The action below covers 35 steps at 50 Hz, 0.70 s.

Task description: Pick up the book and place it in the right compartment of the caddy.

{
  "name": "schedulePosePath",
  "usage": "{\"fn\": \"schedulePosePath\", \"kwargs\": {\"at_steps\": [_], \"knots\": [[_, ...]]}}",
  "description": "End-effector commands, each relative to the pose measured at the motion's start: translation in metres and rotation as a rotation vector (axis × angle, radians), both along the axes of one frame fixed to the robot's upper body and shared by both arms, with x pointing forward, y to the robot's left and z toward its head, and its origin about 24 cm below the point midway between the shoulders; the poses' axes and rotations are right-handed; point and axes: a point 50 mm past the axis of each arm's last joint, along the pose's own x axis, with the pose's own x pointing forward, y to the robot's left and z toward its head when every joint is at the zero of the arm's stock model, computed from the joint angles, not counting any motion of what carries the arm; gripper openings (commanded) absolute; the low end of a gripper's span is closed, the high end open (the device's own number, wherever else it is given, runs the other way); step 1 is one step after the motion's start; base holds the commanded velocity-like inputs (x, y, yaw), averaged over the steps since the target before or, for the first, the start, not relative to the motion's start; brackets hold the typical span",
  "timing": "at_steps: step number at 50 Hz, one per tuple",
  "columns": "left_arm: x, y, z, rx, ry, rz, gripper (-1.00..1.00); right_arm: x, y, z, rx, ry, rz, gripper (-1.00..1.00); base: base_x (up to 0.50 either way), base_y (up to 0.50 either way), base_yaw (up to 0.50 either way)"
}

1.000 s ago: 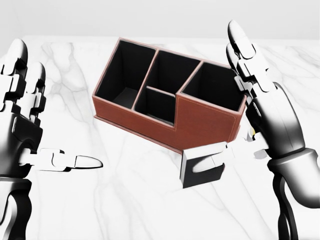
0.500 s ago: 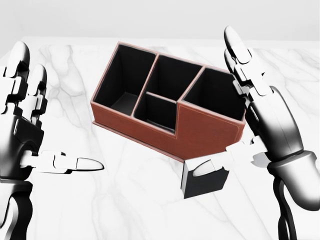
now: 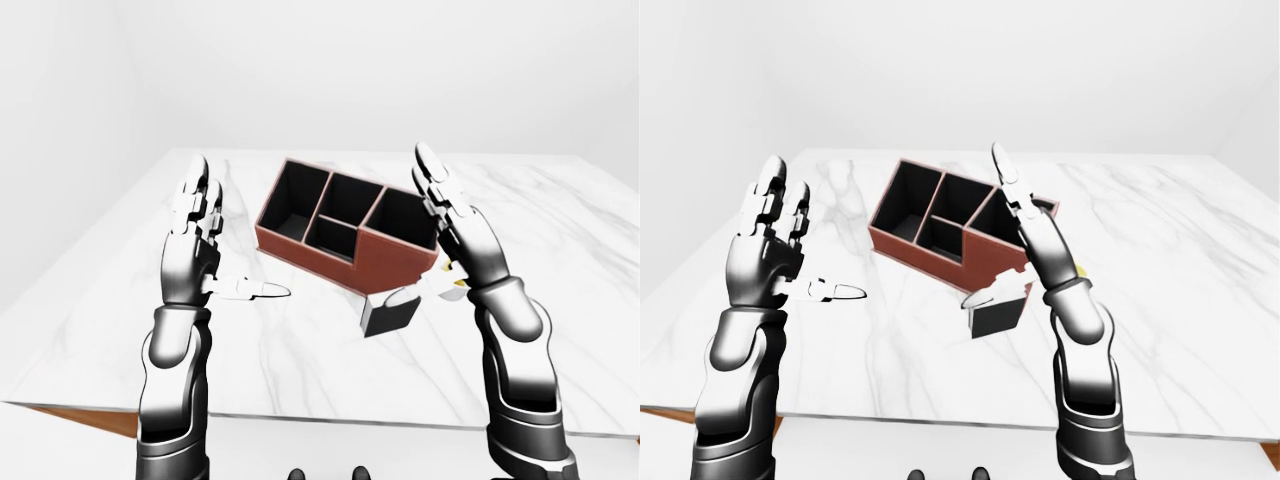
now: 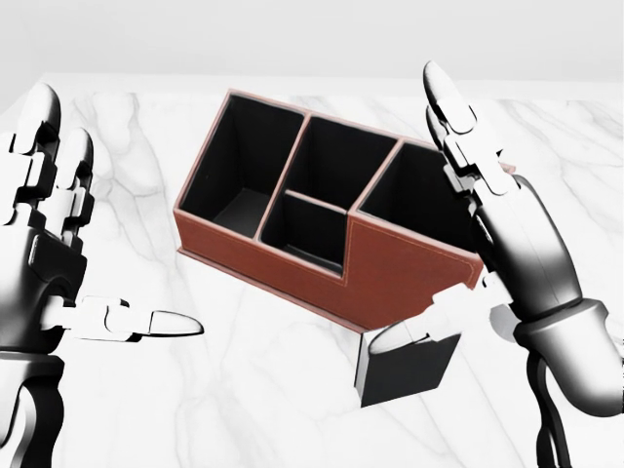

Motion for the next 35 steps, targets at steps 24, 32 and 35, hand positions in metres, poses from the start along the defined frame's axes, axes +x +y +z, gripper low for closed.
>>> {"fn": "schedulePosePath", "kwargs": {"at_steps": [24, 32, 35], "knots": [[0.0011, -0.0008, -0.0012, 0.008, 0.007, -0.003, 1.0, -0.0019, 0.0028, -0.0005, -0.015, 0.0, 0.009, 1.0, 0.08, 0.01, 0.0], [0.0006, -0.0014, -0.0011, 0.009, 0.005, -0.006, 1.0, -0.0033, 0.0023, 0.0001, -0.018, -0.003, 0.008, 1.0, 0.08, 0.01, 0.0], [0.001, -0.0013, -0.0015, 0.008, 0.007, -0.005, 1.0, -0.0025, 0.0021, -0.0012, -0.02, 0.004, 0.008, 1.0, 0.08, 0.01, 0.0]]}}
